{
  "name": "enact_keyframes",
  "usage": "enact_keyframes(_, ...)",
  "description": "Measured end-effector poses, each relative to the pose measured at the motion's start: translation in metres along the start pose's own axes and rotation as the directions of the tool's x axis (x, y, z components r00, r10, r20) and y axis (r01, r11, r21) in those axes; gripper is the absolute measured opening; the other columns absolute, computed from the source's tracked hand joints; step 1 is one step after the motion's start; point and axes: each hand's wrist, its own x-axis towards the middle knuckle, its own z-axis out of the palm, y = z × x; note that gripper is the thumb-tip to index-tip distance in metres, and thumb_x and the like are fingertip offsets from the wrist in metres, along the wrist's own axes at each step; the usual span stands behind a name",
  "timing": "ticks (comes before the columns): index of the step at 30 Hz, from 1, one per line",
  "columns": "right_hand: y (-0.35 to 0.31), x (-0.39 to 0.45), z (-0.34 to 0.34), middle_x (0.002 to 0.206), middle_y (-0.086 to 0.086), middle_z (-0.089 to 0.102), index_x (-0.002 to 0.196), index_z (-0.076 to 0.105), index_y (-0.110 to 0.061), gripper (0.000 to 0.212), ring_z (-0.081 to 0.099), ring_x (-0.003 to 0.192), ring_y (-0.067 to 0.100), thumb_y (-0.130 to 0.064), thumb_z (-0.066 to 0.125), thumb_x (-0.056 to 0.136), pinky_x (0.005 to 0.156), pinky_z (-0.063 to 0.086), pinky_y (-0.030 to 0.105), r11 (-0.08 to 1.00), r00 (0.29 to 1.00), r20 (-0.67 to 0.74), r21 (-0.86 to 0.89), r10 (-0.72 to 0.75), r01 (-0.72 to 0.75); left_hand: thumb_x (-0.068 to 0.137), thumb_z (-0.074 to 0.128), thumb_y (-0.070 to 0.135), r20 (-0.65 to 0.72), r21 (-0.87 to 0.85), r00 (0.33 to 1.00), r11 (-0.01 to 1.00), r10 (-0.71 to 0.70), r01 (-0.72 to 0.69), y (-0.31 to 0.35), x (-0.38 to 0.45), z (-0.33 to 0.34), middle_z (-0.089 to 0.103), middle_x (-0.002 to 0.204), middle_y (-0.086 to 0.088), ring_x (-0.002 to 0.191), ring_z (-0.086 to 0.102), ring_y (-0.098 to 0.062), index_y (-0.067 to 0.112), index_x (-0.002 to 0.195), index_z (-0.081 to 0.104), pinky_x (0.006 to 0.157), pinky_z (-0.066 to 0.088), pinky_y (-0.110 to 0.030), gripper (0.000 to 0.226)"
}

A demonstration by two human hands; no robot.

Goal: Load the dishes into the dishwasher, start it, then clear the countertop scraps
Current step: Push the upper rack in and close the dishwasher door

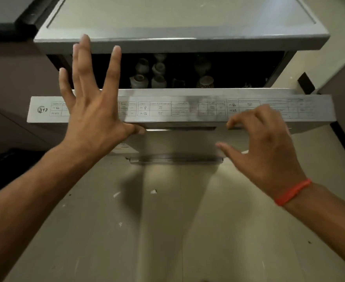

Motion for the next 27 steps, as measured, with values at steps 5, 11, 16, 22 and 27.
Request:
enact_keyframes(5, 0.008, 0.066, -0.015, 0.143, 0.014, 0.04, 0.139, 0.049, -0.025, 0.085, 0.044, 0.122, 0.031, -0.05, 0.087, 0.067, 0.101, 0.04, 0.049, 0.997, 0.999, -0.05, -0.078, -0.019, 0.015, 0.048, 0.084, 0.076, 0.08, 0.026, 0.997, 0.999, 0.016, -0.018, -0.009, 0.027, -0.004, -0.023, 0.165, -0.025, 0.153, -0.023, -0.042, 0.024, 0.163, -0.012, 0.121, -0.013, -0.064, 0.158)
enact_keyframes(11, 0.014, 0.122, -0.016, 0.166, 0.009, 0.012, 0.159, 0.017, -0.033, 0.127, 0.011, 0.153, 0.03, -0.09, 0.064, 0.055, 0.121, 0.011, 0.057, 0.986, 0.96, 0.271, -0.125, -0.073, 0.11, 0.046, 0.073, 0.083, 0.093, 0.063, 0.996, 0.998, -0.002, -0.004, -0.016, 0.066, -0.001, -0.025, 0.166, -0.022, 0.154, -0.023, -0.04, 0.022, 0.162, -0.015, 0.12, -0.014, -0.061, 0.158)
enact_keyframes(16, 0.026, 0.149, -0.006, 0.166, 0.009, 0.017, 0.158, 0.016, -0.026, 0.115, 0.015, 0.153, 0.029, -0.084, 0.05, 0.065, 0.122, 0.005, 0.062, 0.967, 0.971, 0.217, -0.212, -0.095, 0.142, 0.053, 0.064, 0.084, 0.172, 0.084, 0.985, 0.995, 0.034, -0.049, -0.023, 0.102, 0.004, -0.015, 0.171, -0.014, 0.157, -0.017, -0.03, 0.019, 0.163, -0.01, 0.122, -0.016, -0.058, 0.147)
enact_keyframes(22, 0.034, 0.168, -0.003, 0.151, 0.01, 0.041, 0.151, 0.035, -0.02, 0.104, 0.039, 0.14, 0.031, -0.081, 0.051, 0.069, 0.122, 0.014, 0.058, 0.964, 0.981, 0.138, -0.21, -0.135, 0.162, 0.062, 0.057, 0.086, 0.184, 0.049, 0.973, 0.987, 0.141, -0.152, -0.035, 0.123, 0.007, 0.016, 0.17, -0.01, 0.157, 0.012, -0.029, 0.016, 0.163, 0.012, 0.127, 0.0, -0.056, 0.13)
enact_keyframes(27, 0.033, 0.173, -0.003, 0.139, 0.011, 0.046, 0.149, 0.042, -0.019, 0.1, 0.045, 0.126, 0.033, -0.07, 0.075, 0.069, 0.111, 0.038, 0.046, 0.979, 0.988, 0.09, -0.146, -0.127, 0.139, 0.074, 0.049, 0.09, 0.11, 0.033, 0.979, 0.984, 0.169, -0.174, -0.037, 0.122, 0.011, 0.027, 0.167, -0.01, 0.153, 0.024, -0.031, 0.018, 0.16, 0.024, 0.125, 0.013, -0.052, 0.115)
